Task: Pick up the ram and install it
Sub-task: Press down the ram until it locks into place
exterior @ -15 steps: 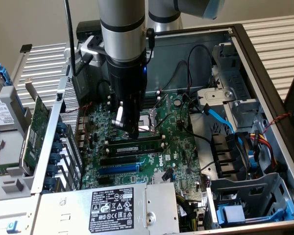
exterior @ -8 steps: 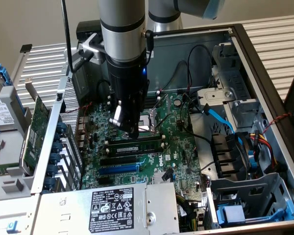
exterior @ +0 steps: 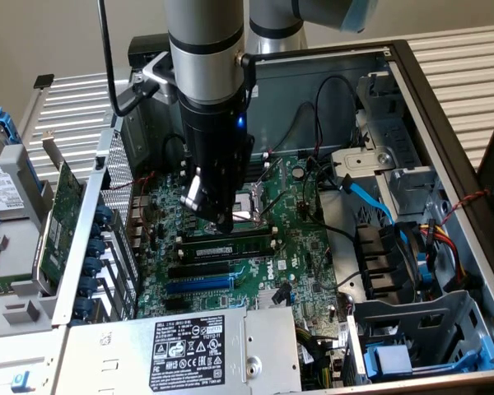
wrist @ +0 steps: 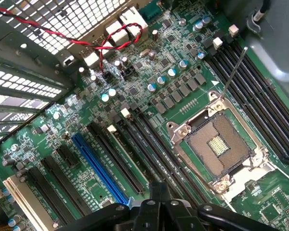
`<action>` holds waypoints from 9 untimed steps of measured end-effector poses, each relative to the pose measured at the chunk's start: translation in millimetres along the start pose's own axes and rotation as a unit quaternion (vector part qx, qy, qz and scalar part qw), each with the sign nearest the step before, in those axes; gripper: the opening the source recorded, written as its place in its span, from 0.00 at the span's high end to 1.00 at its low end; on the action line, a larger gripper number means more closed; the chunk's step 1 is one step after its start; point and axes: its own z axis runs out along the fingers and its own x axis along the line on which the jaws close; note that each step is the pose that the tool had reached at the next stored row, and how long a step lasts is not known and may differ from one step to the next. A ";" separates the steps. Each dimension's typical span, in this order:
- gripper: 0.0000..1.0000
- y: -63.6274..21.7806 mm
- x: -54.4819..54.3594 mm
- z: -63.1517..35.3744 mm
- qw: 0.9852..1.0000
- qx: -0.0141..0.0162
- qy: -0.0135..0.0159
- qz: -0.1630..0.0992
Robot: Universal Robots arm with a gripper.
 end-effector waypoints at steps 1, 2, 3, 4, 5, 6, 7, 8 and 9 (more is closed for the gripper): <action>0.89 0.0 0.0 0.0 1.000 0.000 0.000 0.007; 0.89 0.0 0.0 0.0 1.000 0.000 0.000 0.013; 0.89 0.0 0.0 0.0 1.000 0.000 0.000 0.020; 0.89 0.0 0.0 0.0 1.000 0.000 0.000 0.026; 0.89 0.0 0.0 0.0 0.999 0.000 0.000 0.033; 0.89 0.0 0.0 0.0 0.999 0.000 0.000 0.039; 0.89 0.0 0.0 0.0 0.999 -0.001 -0.001 0.046; 0.89 0.0 0.0 0.1 0.999 -0.001 -0.001 0.052; 0.89 0.0 0.0 0.0 0.998 -0.001 -0.001 0.059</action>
